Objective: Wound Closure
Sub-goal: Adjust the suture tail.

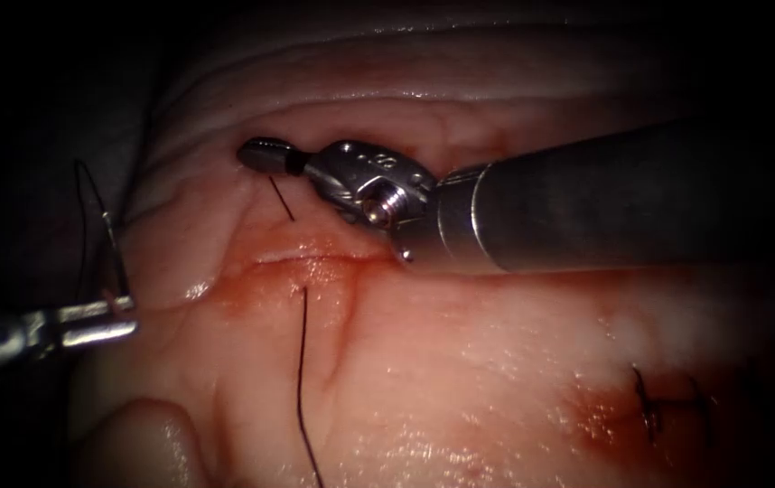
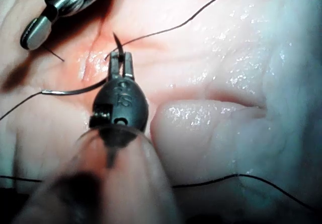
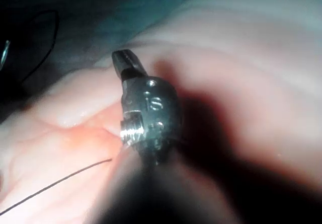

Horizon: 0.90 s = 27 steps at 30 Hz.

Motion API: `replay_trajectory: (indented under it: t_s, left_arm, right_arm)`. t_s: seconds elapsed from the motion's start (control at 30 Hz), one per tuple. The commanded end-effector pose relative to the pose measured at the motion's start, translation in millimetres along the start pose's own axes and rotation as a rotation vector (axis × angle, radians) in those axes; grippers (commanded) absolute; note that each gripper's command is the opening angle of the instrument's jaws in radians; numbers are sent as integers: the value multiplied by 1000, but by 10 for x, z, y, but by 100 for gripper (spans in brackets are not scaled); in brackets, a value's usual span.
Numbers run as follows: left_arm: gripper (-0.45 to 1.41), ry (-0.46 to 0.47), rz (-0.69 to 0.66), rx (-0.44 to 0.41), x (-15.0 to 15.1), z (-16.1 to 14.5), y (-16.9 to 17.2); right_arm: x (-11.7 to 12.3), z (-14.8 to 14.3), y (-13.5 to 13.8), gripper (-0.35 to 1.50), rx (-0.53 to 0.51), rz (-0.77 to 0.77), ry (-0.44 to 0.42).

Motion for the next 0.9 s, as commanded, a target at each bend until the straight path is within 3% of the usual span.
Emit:
replay_trajectory:
  t_s: [0.03, 0.33, 0.9]
  left_arm:
    - [-45, 1, 0, -1, -4, 7, 3]
    - [-45, 1, 0, -1, -6, 9, 2]
    - [-45, -1, 1, -1, -6, 10, 2]
  right_arm:
    - [-3, 2, -4, -35, 6, -14, 8]
    - [27, -15, -15, -35, 15, -43, 101]
    - [45, -18, -14, -35, 8, -81, 140]
